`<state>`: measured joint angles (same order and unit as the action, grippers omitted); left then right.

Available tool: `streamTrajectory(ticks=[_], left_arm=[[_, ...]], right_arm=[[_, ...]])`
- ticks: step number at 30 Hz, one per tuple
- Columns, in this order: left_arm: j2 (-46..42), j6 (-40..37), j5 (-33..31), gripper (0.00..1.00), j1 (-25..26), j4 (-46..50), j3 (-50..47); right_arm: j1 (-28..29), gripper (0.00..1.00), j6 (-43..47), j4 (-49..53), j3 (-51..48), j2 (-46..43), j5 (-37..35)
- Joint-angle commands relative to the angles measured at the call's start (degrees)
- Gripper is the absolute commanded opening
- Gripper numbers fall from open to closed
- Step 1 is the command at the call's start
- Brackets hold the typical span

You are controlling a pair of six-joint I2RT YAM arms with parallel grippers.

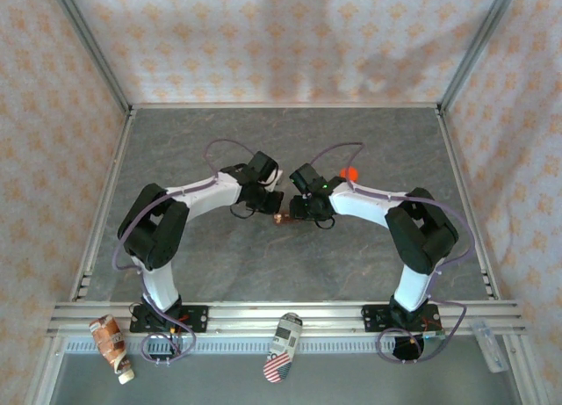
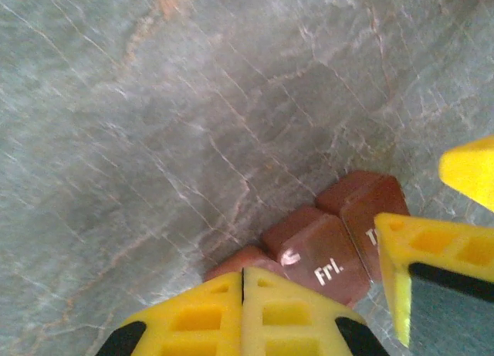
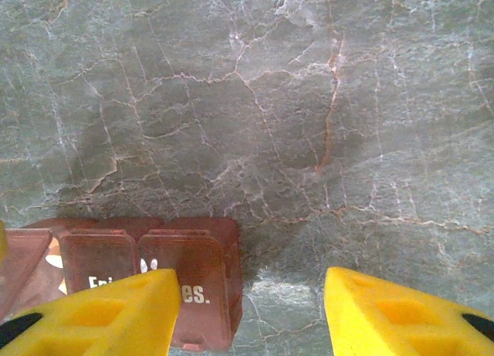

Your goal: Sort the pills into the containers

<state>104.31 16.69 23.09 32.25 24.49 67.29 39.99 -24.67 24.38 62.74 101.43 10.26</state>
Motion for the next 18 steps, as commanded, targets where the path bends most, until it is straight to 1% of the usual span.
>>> streamTrajectory(ticks=[1,8,18], left_arm=[[-1.9,1.3,0.5,0.0,1.2,-1.5,-1.5],[-2.3,2.4,0.0,0.0,3.0,-2.7,-2.9],[-2.7,2.7,-1.7,0.0,3.6,-3.1,-4.6]], right_arm=[[0.2,0.53,-0.6,1.4,0.6,1.9,-3.0],[0.2,0.53,-0.7,1.2,0.4,1.9,-3.0],[0.2,0.53,-0.7,1.2,0.3,1.8,-3.1]])
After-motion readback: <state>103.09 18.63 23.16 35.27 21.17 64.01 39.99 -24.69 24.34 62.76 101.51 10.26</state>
